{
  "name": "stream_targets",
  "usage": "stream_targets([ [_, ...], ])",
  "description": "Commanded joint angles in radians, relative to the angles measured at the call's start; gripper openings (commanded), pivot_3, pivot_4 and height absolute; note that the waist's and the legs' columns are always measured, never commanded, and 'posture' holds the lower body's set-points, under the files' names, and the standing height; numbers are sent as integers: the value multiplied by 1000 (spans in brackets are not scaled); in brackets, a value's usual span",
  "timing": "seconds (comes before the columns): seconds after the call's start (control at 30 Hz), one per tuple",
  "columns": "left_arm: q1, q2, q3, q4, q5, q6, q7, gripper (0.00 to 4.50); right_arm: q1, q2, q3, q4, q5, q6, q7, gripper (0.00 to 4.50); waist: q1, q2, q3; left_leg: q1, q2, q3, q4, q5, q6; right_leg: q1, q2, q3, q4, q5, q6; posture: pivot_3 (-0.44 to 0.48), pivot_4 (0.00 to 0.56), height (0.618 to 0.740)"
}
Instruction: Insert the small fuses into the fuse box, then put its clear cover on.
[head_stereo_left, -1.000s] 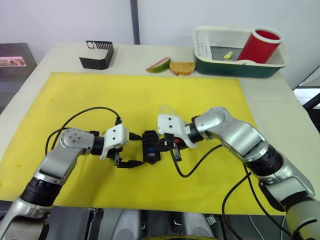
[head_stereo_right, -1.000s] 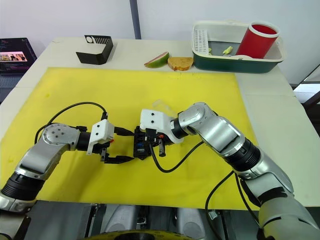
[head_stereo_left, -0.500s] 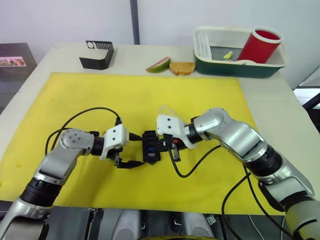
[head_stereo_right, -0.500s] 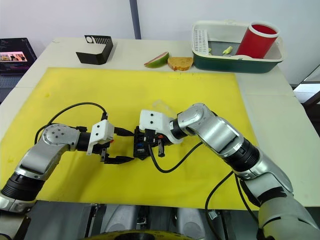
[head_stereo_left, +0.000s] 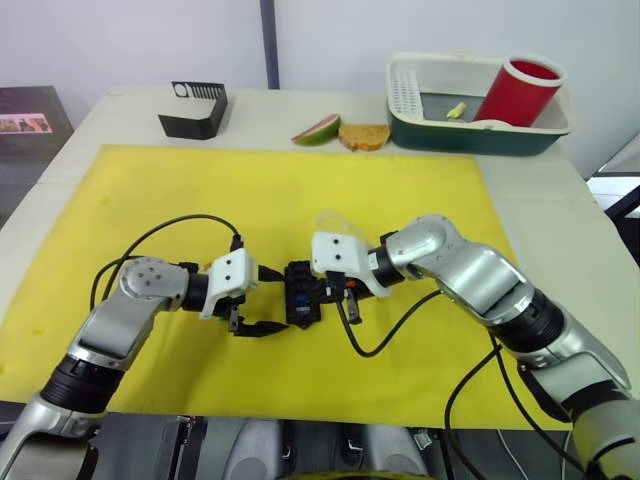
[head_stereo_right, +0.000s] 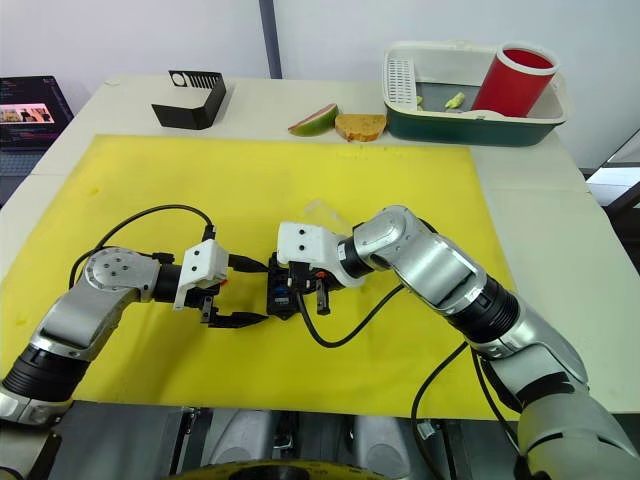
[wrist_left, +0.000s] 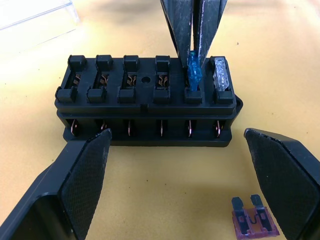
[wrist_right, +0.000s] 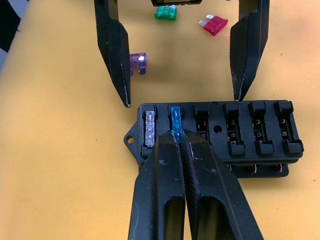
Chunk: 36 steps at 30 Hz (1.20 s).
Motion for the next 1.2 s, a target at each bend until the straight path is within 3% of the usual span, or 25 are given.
stream_targets([
  [0.03, -7, 2, 1, -25, 1, -19, -3, 4499, -14, -2, 1, -5, -10, 2, 3, 317, 0, 0, 0, 0, 0, 0, 0, 0, 0, 0, 0, 0, 0, 0, 0, 0, 150, 740],
  [0.13, -8, 0, 2, -23, 2, -19, -4, 4500, -12, 0, -2, -4, -12, 2, 2, 1445, 0, 0, 0, 0, 0, 0, 0, 0, 0, 0, 0, 0, 0, 0, 0, 0, 150, 740],
  [0.97, -24, -5, 8, 2, 5, -21, -2, 4500, -65, -1, -121, -17, 85, 36, 37, 1445, 1, 0, 0, 0, 0, 0, 0, 0, 0, 0, 0, 0, 0, 0, 0, 0, 150, 740],
  [1.1, -28, -2, 11, 7, 1, -20, -5, 4500, -44, -2, -136, -19, 103, 24, 32, 236, 1, 0, 0, 0, 0, 0, 0, 0, 0, 0, 0, 0, 0, 0, 0, 0, 150, 740],
  [1.2, -30, -1, 13, 8, -1, -19, -7, 4500, -10, 3, -134, -17, 103, -9, 25, 57, 1, 0, 0, 0, 0, 0, 0, 0, 0, 0, 0, 0, 0, 0, 0, 0, 150, 740],
])
